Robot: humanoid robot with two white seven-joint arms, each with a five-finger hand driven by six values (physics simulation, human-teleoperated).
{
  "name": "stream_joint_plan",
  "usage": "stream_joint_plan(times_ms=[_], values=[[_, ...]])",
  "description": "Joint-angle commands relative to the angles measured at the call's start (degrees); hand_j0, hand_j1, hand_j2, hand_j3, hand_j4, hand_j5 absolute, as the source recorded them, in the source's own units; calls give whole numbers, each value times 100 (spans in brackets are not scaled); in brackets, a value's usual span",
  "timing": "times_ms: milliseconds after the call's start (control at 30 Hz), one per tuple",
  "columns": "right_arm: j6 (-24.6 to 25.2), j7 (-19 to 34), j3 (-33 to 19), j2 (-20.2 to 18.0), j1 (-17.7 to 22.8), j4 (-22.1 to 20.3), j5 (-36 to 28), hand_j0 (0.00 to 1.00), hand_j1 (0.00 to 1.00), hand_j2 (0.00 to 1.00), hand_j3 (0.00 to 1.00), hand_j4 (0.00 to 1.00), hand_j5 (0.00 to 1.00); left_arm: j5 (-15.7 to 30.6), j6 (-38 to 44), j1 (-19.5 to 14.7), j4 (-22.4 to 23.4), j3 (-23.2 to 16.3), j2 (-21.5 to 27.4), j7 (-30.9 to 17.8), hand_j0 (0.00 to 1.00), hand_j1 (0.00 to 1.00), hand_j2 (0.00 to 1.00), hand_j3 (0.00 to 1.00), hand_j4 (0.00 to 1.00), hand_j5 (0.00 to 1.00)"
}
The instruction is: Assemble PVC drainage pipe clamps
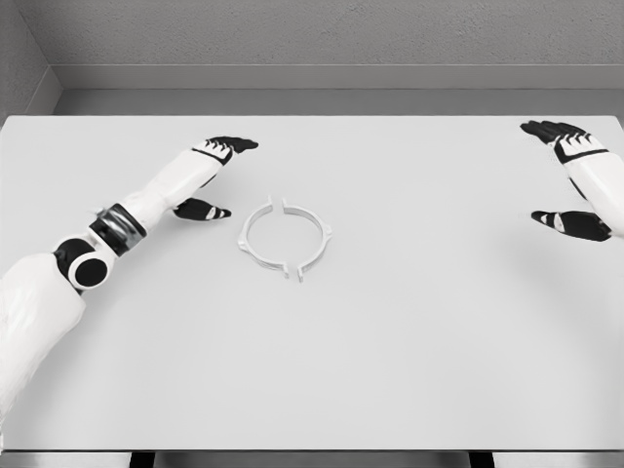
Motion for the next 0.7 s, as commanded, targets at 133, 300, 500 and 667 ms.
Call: stream_joint_plan(times_ms=[133, 300, 500, 667], values=[[15, 1, -111, -8, 0, 0, -61, 100, 100, 100, 100, 100, 100, 35, -2, 0, 11, -32, -70, 0, 100, 100, 100, 100, 100, 100], [15, 1, 109, -17, -9, -79, -70, 100, 100, 100, 100, 100, 100, 26, -2, 0, 3, -102, -70, 0, 100, 100, 100, 100, 100, 100], [15, 1, 144, -17, 0, -158, -70, 100, 100, 100, 100, 100, 100, 26, -2, 18, 11, -111, -70, 0, 100, 100, 100, 100, 100, 100], [15, 1, 144, -17, 0, -158, -70, 100, 100, 100, 100, 100, 100, 35, -2, 18, -6, -111, -78, 0, 100, 100, 100, 100, 100, 100]])
